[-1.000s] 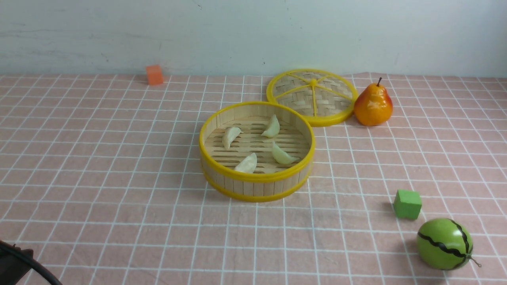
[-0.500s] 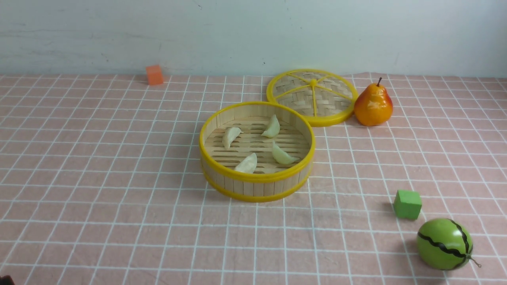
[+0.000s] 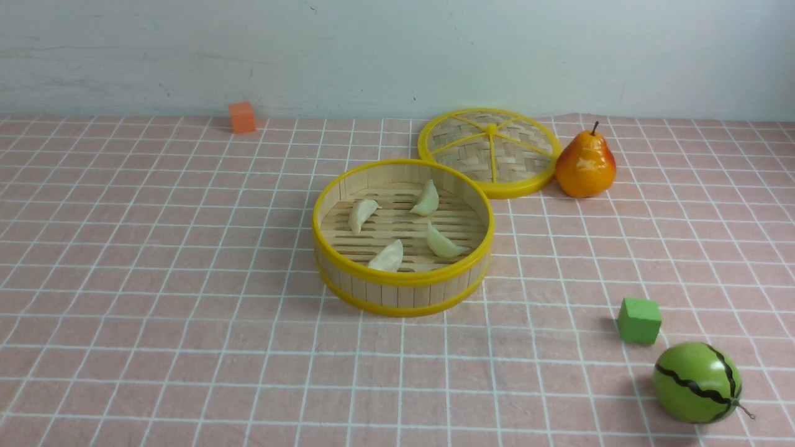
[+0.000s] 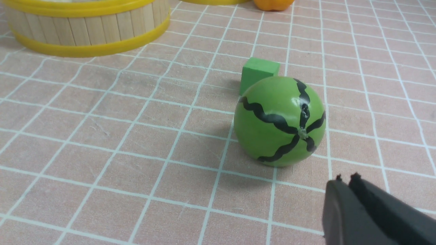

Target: Put the dumplings into the steamer on the table with the pink tablecloth.

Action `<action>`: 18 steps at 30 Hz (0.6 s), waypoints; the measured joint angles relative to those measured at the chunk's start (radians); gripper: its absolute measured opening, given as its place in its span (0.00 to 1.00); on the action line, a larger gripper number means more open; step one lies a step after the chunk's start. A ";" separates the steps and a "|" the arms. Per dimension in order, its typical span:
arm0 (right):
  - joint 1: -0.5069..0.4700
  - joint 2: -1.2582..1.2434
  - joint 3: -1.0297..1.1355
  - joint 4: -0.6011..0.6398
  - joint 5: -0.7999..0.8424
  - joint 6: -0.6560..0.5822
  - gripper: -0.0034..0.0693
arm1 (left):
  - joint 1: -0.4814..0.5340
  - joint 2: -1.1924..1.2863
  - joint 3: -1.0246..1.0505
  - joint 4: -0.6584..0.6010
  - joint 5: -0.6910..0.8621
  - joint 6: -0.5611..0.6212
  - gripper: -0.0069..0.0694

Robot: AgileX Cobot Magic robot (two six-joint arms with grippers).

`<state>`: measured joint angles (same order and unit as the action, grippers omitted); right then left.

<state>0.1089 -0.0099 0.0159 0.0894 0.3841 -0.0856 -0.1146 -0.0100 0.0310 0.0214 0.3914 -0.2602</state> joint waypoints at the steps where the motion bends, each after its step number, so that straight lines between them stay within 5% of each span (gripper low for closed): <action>1: 0.000 0.000 0.000 0.000 0.000 0.000 0.10 | 0.000 0.000 0.000 -0.002 0.000 0.000 0.07; 18: 0.000 0.000 0.000 0.000 0.000 0.000 0.13 | 0.000 0.000 0.000 -0.007 0.001 0.001 0.07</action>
<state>0.1089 -0.0099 0.0159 0.0894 0.3841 -0.0856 -0.1146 -0.0100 0.0310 0.0142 0.3922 -0.2592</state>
